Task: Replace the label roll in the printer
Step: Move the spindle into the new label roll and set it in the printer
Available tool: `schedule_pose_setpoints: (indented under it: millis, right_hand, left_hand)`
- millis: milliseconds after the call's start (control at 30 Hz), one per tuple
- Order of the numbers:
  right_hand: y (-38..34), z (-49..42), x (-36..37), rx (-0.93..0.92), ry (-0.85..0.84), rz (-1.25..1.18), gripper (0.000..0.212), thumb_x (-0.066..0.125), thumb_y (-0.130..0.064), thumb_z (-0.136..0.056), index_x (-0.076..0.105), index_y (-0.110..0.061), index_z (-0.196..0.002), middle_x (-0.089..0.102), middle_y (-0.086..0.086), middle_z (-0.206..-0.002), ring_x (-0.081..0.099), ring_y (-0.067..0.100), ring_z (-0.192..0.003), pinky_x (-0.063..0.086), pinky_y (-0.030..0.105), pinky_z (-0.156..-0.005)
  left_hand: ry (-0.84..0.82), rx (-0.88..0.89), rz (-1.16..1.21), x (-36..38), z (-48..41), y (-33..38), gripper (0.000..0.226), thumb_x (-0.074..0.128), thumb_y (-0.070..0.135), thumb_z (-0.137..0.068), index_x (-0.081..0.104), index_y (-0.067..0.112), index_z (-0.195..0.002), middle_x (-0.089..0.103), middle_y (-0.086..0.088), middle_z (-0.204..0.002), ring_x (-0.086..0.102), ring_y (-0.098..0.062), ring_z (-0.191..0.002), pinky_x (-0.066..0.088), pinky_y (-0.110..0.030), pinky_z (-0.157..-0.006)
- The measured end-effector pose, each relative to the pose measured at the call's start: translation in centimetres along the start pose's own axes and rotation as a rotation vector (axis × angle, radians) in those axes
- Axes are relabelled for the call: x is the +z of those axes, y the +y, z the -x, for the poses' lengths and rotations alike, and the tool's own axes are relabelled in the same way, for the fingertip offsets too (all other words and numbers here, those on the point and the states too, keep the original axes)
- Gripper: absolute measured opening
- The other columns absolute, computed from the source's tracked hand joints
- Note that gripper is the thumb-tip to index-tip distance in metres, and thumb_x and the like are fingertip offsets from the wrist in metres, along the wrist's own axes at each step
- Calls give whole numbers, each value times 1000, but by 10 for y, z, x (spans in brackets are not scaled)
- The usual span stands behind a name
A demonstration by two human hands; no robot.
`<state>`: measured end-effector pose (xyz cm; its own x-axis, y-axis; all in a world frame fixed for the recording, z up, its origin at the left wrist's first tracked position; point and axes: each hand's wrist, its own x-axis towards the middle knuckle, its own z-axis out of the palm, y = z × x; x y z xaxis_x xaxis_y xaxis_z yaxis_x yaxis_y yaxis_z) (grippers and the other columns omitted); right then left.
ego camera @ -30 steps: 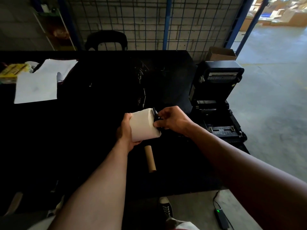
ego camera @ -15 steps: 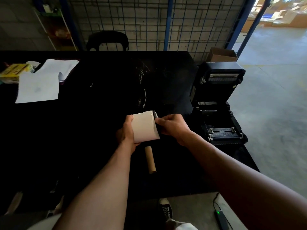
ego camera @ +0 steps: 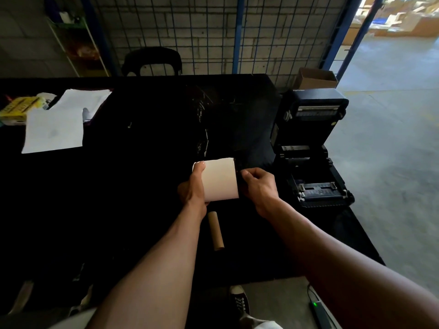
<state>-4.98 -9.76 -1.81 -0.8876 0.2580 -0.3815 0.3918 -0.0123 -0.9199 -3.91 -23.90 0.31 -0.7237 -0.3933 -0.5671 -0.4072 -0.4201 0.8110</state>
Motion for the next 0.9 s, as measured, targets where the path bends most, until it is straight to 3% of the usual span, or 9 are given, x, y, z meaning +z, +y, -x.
schedule_pose_setpoints:
  millis: [267,333,433,533,600,667,800,900]
  right_hand:
    - [0,2,-1,21,46,-16,13,72,-29,-88,76,-18,-83,76,9,-92,71,30,-92,60,48,-87]
    - [-2,4,0,69,26,-48,28,73,-42,-82,75,-15,-88,76,11,-93,72,32,-93,59,51,-88]
    - [-5,11,3,104,-37,-79,67,73,-67,-66,71,-10,-102,75,13,-98,72,31,-92,60,49,-85]
    - [-11,23,6,98,-147,-30,80,67,-74,-70,58,-11,-119,68,10,-109,69,28,-96,60,43,-70]
    - [-13,27,7,158,-159,-27,87,66,-79,-66,45,-18,-124,62,7,-114,65,29,-102,57,52,-76]
    - [-15,27,8,181,-137,-78,85,70,-75,-66,42,-17,-122,61,8,-116,66,30,-102,58,56,-80]
    - [-23,23,10,175,-18,-146,76,80,-60,-64,47,-14,-116,62,11,-111,68,28,-94,63,48,-73]
    - [-26,20,6,184,32,-174,72,80,-55,-66,46,-15,-116,60,11,-110,68,29,-93,63,46,-70]
  left_hand:
    - [-7,-4,-42,4,3,1,35,70,51,-76,59,18,-78,69,-8,-86,69,-26,-77,58,-38,-69]
    - [9,1,-35,4,5,1,35,71,51,-75,60,18,-80,68,-8,-86,68,-25,-75,58,-34,-64]
    - [51,33,-49,5,4,-2,35,72,51,-74,59,18,-79,68,-8,-88,69,-26,-77,59,-34,-64]
    - [41,27,-39,8,9,-1,33,74,47,-73,61,17,-73,70,-9,-84,70,-27,-75,61,-39,-68]
    - [21,21,-12,11,12,2,32,77,41,-72,62,13,-70,71,-11,-82,71,-30,-73,61,-42,-68]
    - [17,19,2,12,14,4,32,79,39,-70,62,11,-68,71,-12,-79,72,-31,-75,62,-46,-70]
    - [-32,-29,-26,15,21,5,33,75,41,-76,57,14,-71,67,-10,-77,70,-30,-74,61,-47,-76]
    - [-122,-65,-92,13,24,10,33,73,45,-78,63,14,-83,70,-11,-89,70,-29,-78,61,-44,-72]
